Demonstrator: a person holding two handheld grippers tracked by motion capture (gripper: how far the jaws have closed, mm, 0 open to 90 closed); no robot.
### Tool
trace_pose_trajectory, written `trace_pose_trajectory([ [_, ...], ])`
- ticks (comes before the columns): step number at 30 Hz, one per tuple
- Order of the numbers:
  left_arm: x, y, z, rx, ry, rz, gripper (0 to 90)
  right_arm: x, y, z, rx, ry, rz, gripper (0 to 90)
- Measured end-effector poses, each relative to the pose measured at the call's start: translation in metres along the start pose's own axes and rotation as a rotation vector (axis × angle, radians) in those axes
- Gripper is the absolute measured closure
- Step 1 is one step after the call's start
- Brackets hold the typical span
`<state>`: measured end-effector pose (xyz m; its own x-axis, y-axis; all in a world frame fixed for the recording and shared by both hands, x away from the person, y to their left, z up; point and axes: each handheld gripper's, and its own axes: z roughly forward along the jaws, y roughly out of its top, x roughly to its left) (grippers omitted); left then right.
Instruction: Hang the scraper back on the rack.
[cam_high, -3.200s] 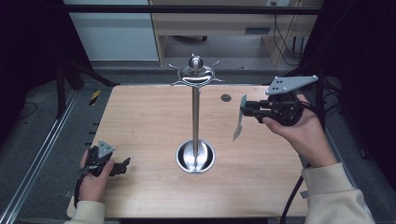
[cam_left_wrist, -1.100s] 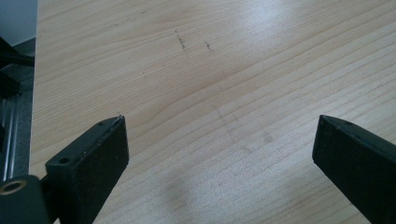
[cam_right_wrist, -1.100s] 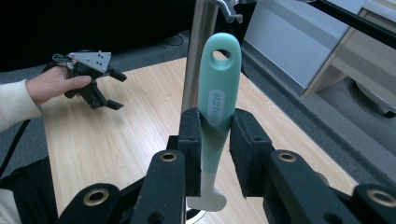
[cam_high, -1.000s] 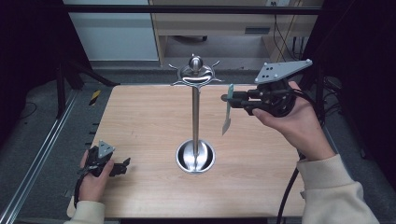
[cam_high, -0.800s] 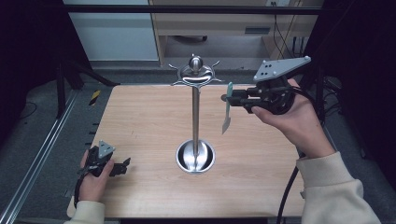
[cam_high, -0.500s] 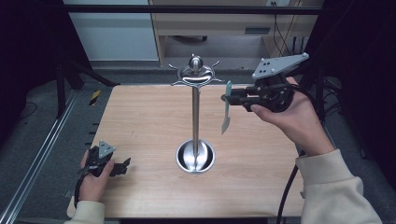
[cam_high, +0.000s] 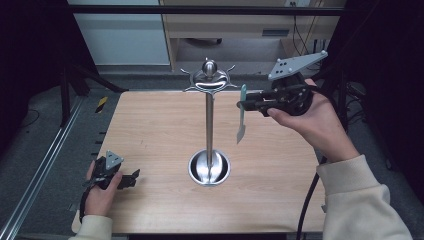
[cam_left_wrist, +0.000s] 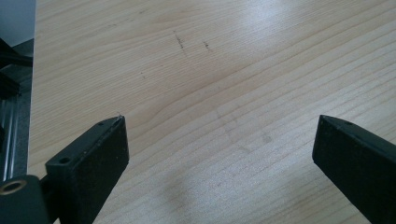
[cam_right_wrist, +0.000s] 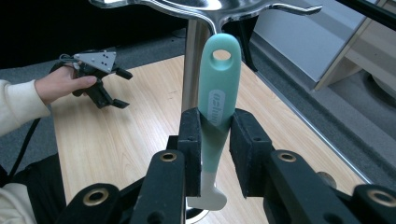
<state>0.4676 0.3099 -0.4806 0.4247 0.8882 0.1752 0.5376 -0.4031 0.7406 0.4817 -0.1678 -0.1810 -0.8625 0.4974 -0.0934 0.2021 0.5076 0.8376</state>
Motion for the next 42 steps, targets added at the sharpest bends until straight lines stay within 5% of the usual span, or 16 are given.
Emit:
trace_pose_trajectory([
  [42, 0.0, -0.001, 0.0, -0.007, 0.003, -0.007, 3.5, -0.004, 0.008, 0.012, 0.029, 0.038, 0.005, 74.8],
])
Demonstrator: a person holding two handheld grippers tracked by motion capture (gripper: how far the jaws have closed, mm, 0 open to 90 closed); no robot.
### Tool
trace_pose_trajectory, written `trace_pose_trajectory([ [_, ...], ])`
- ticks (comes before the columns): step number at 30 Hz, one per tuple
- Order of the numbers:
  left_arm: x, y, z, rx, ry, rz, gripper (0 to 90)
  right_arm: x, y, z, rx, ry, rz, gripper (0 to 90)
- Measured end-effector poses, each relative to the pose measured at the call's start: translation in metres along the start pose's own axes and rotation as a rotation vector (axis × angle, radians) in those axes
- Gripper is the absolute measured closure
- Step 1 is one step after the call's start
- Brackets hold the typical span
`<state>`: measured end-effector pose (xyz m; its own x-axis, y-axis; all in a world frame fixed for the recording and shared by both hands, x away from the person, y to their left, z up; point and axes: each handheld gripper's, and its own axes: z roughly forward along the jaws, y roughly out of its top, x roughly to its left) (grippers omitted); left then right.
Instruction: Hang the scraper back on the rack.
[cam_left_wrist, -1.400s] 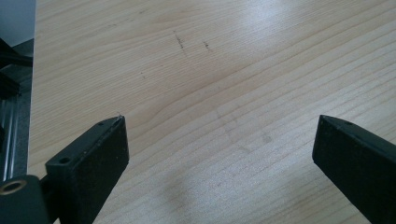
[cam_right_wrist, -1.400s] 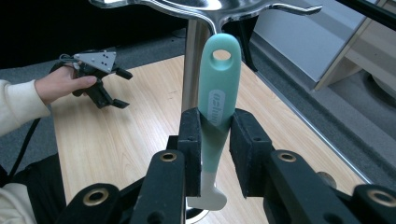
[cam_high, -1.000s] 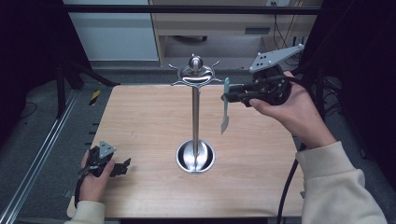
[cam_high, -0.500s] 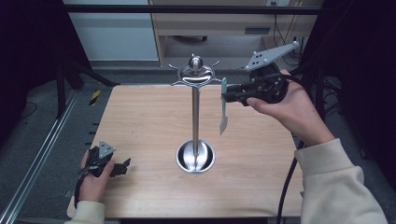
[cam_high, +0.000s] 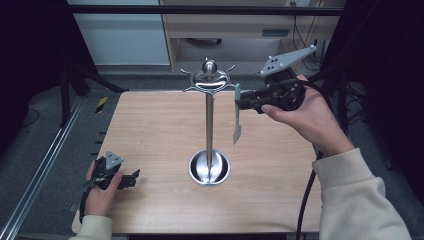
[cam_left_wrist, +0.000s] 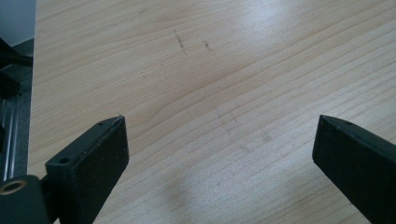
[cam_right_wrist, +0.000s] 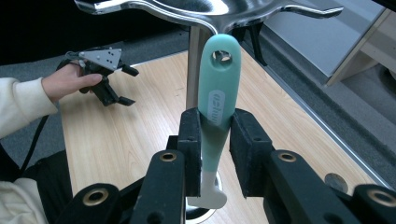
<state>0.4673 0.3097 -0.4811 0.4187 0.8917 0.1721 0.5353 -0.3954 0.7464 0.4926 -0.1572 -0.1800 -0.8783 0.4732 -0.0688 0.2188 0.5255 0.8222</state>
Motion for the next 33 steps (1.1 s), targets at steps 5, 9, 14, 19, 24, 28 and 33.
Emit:
trace_pose_trajectory([
  [5, 0.0, 0.0, 0.0001, 0.0, -0.001, -0.001, 3.5, -0.0005, -0.0022, 0.0014, -0.009, 0.007, 0.002, 74.7],
  [9, 0.0, 0.0, 0.0001, 0.002, -0.001, -0.001, 3.5, -0.0004, -0.0025, 0.0016, -0.013, 0.006, -0.001, 74.7],
  [14, 0.0, 0.0001, 0.0, 0.002, -0.001, -0.001, 3.5, -0.0002, -0.0026, 0.0012, -0.012, 0.006, -0.005, 74.6],
  [19, 0.0002, 0.0001, -0.0003, 0.002, 0.0, -0.001, 3.5, 0.0002, -0.0034, 0.0013, -0.018, 0.005, -0.008, 74.5],
  [24, 0.0003, 0.0, -0.0002, 0.003, 0.001, -0.001, 3.5, 0.0003, -0.0042, 0.0012, -0.023, 0.0, -0.009, 74.4],
  [28, 0.0005, 0.0004, -0.0009, 0.003, 0.001, 0.001, 3.5, 0.0006, -0.0044, 0.0004, -0.021, -0.002, -0.01, 74.3],
  [33, -0.0002, 0.0002, -0.0002, 0.003, 0.001, -0.001, 3.5, 0.0008, -0.0048, 0.0004, -0.024, -0.003, -0.009, 74.2],
])
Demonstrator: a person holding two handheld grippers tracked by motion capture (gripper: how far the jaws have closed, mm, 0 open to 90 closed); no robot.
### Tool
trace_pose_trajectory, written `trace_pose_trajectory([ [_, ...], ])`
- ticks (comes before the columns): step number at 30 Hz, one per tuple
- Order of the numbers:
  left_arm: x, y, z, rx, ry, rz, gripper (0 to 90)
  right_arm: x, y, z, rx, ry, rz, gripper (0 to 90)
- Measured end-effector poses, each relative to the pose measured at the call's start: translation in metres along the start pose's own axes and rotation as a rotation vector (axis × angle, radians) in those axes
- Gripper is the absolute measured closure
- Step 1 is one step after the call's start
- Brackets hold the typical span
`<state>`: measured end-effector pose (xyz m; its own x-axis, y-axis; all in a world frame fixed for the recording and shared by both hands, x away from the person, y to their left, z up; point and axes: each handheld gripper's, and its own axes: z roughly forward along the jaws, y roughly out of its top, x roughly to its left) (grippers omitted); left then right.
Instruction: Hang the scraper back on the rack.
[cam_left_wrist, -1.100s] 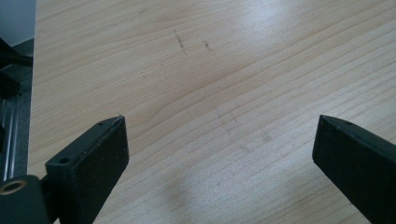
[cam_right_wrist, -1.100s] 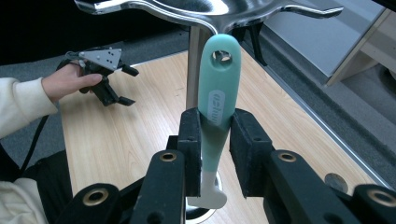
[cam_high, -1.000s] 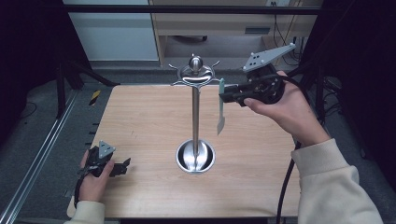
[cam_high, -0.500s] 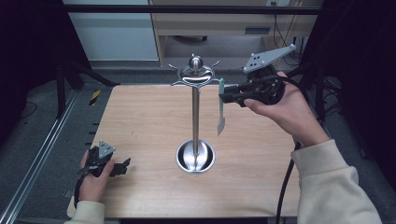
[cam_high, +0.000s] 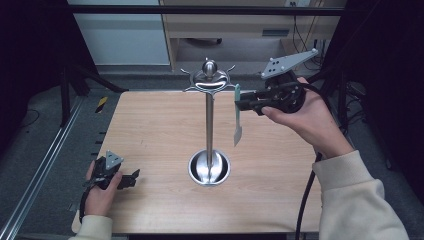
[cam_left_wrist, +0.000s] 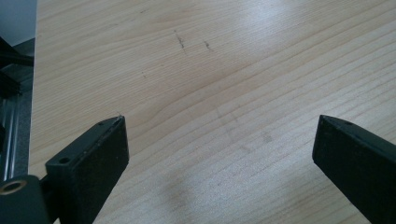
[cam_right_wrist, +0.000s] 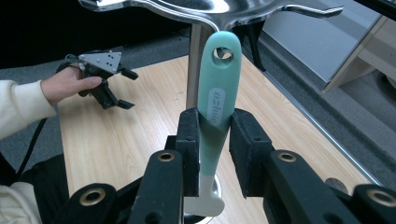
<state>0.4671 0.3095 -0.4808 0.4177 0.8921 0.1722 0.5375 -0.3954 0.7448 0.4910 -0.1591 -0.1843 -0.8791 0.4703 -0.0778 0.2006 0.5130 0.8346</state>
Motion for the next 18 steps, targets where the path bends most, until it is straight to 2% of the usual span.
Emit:
trace_pose_trajectory([
  [14, 0.0011, 0.0007, -0.0012, -0.003, -0.001, 0.003, 3.5, 0.0007, -0.0022, -0.0026, -0.005, 0.017, -0.005, 73.9],
  [18, 0.0005, 0.0005, -0.0018, -0.004, -0.001, 0.002, 3.5, 0.0017, -0.0046, -0.0058, -0.02, 0.012, -0.003, 69.3],
])
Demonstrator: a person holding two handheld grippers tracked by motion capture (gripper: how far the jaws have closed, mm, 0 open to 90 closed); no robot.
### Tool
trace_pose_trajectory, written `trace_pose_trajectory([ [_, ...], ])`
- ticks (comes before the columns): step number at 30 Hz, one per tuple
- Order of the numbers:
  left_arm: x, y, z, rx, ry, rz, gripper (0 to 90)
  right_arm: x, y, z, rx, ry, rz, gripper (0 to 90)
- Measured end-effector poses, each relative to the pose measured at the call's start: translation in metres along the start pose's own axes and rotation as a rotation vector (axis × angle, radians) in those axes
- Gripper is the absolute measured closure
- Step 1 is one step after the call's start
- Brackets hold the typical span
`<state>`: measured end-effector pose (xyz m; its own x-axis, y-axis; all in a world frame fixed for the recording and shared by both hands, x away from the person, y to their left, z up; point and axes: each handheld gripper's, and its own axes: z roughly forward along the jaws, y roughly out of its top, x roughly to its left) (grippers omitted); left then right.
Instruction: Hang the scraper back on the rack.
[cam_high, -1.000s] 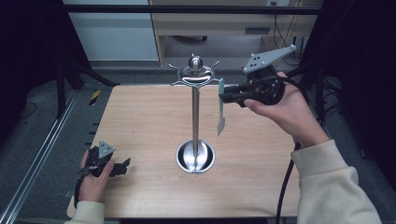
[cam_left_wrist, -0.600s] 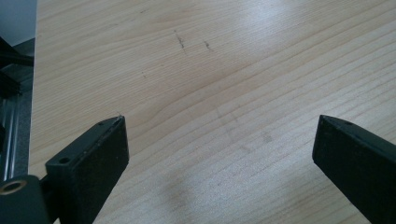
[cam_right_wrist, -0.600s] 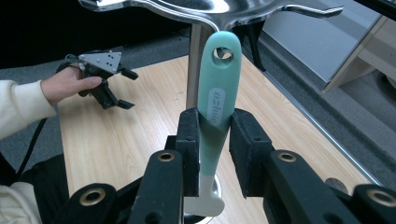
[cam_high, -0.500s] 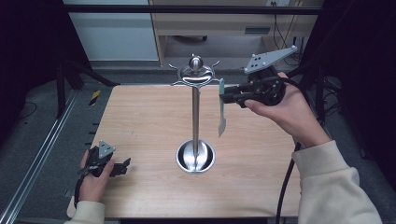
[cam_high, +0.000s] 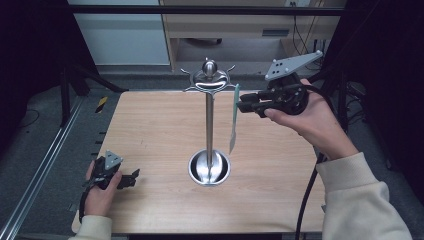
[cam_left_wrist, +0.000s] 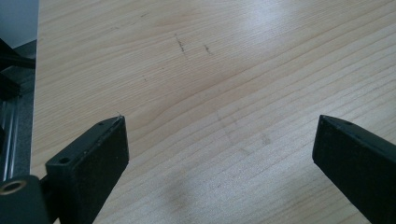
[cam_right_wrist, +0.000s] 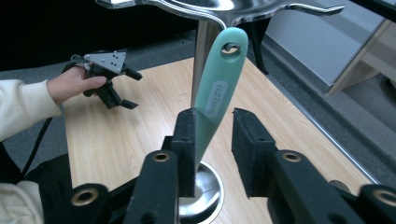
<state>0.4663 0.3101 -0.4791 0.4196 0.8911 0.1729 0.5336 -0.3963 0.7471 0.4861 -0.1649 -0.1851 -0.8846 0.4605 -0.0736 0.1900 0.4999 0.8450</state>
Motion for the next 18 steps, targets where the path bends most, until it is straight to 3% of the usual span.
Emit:
trace_pose_trajectory([
  [4, -0.002, 0.0, 0.001, 0.004, 0.0, 0.007, 3.5, 0.003, -0.007, -0.006, -0.018, -0.037, 0.001, 62.1],
  [13, -0.001, -0.001, 0.001, 0.012, 0.002, 0.007, 3.5, 0.008, -0.042, -0.014, -0.005, -0.201, 0.025, 39.5],
  [18, -0.003, -0.001, 0.002, 0.011, 0.0, 0.013, 3.5, 0.014, -0.064, -0.012, -0.03, -0.308, 0.033, 24.1],
])
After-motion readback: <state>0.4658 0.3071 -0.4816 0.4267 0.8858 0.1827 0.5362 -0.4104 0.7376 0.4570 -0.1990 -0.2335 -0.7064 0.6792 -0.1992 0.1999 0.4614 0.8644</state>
